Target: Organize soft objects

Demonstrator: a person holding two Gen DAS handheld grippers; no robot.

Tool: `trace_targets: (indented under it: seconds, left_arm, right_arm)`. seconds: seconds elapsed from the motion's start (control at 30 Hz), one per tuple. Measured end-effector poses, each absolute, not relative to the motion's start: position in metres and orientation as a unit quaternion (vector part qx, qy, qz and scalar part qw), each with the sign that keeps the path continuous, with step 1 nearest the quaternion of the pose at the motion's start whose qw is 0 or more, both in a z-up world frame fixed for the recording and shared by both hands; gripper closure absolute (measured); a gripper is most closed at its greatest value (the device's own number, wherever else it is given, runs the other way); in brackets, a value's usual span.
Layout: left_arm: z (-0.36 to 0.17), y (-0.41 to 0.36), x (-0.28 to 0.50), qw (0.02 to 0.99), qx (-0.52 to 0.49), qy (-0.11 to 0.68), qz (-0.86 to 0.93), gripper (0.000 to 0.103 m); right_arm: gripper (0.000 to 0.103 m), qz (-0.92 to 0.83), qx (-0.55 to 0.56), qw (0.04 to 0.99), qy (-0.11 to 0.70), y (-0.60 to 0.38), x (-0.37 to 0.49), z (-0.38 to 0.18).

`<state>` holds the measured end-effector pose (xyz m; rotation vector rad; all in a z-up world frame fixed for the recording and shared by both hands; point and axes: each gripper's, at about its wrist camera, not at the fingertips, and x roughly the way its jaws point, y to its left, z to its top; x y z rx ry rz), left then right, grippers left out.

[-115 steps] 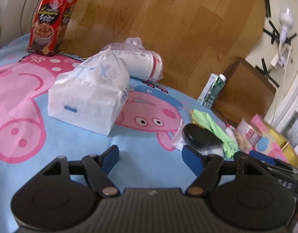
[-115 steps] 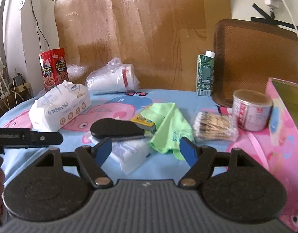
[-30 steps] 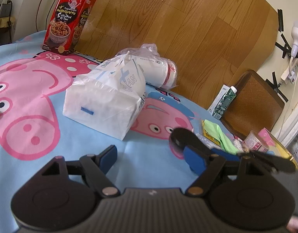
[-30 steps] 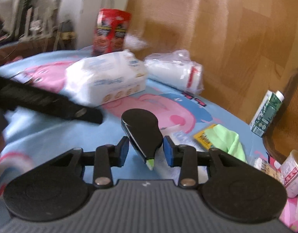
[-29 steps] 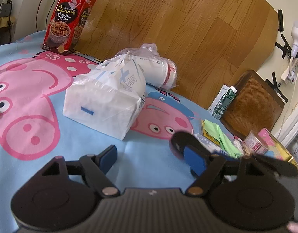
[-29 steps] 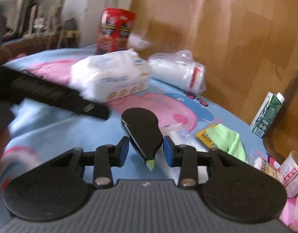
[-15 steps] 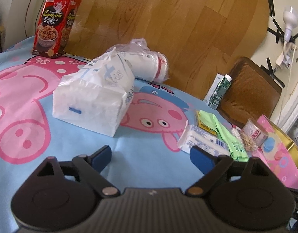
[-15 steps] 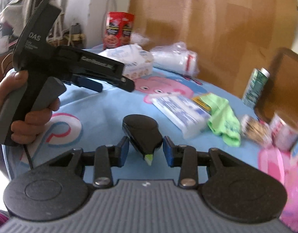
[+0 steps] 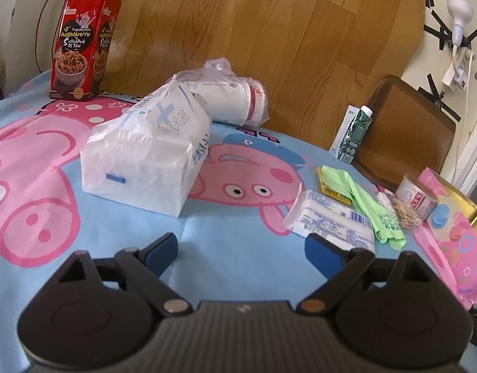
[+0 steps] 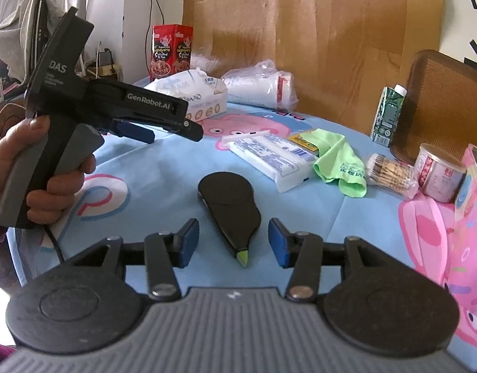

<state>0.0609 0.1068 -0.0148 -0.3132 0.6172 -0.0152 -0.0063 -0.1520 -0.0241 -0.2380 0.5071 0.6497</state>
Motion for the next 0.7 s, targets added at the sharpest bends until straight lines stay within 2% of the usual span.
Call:
trace_targets:
  seconds: [0.17, 0.4, 0.7]
  left_arm:
    - [-0.015, 0.102, 0.062, 0.942, -0.138, 0.307, -0.001, 0.011]
    - [-0.015, 0.097, 0.062, 0.942, -0.123, 0.313, 0.006, 0.011]
    - [-0.009, 0.101, 0.050, 0.932, -0.151, 0.329, -0.008, 0.011]
  right_arm:
    - [0.047, 0.311, -0.109, 0.913, 0.241, -0.157, -0.012, -0.022]
    - [0.046, 0.308, -0.101, 0.917, 0.234, -0.164, -0.019, -0.019]
    - [0.046, 0.306, -0.095, 0.919, 0.230, -0.170, -0.021, -0.018]
